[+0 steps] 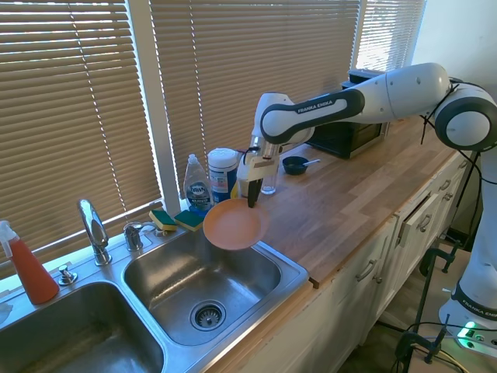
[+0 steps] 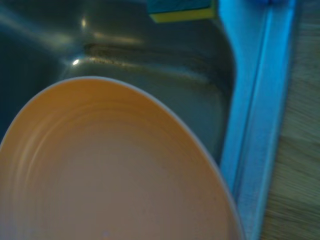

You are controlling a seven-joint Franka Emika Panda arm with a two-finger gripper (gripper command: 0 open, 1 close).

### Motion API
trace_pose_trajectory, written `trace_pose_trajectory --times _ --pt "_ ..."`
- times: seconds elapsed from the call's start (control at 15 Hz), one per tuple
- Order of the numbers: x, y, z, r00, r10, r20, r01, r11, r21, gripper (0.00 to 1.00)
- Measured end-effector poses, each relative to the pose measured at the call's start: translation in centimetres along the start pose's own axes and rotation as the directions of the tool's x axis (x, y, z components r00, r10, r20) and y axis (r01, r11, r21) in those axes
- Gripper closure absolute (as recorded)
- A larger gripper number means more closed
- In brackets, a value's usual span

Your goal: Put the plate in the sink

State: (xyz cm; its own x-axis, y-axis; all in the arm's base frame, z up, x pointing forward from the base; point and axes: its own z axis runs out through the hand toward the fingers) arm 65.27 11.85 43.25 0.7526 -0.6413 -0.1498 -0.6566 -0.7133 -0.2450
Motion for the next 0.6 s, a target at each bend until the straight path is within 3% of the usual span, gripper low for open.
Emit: trace_pose_trajectory --times 0.4,0.6 --pt "-2.2 -6.4 5.6 0.997 -0.051 -0.066 0.043 0.992 -0.115 1.0" --pt "-2.2 -7.0 6.5 0.996 -0.063 -0.056 0.056 0.992 -0.116 1.0"
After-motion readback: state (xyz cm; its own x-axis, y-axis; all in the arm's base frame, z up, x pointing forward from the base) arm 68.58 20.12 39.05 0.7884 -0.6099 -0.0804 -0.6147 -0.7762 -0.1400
